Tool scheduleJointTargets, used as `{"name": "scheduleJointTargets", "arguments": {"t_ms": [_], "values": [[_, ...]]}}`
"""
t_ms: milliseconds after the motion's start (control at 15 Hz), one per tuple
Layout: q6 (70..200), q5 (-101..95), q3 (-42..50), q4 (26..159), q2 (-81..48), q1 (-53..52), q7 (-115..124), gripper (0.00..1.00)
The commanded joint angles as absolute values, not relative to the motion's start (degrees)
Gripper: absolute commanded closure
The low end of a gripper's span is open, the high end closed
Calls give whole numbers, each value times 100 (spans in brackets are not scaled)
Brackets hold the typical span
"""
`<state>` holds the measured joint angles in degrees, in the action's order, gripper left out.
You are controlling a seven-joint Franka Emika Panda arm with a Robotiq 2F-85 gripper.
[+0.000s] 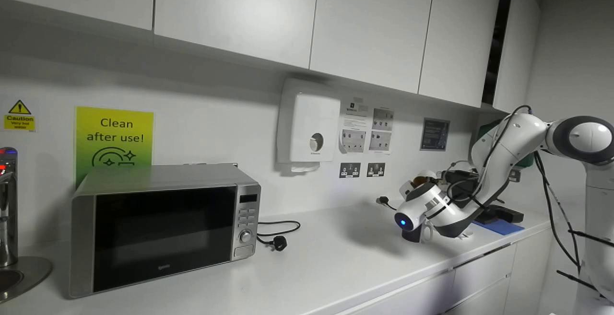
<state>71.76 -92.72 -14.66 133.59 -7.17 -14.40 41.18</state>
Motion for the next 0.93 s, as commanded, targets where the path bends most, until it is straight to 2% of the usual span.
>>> {"name": "scheduleJointTargets", "arguments": {"t_ms": [0, 867], "values": [[6773, -9500, -1480, 13455, -675, -1494, 4278, 96], [6788, -9296, -1498, 13328, -665, -1489, 4250, 96]]}}
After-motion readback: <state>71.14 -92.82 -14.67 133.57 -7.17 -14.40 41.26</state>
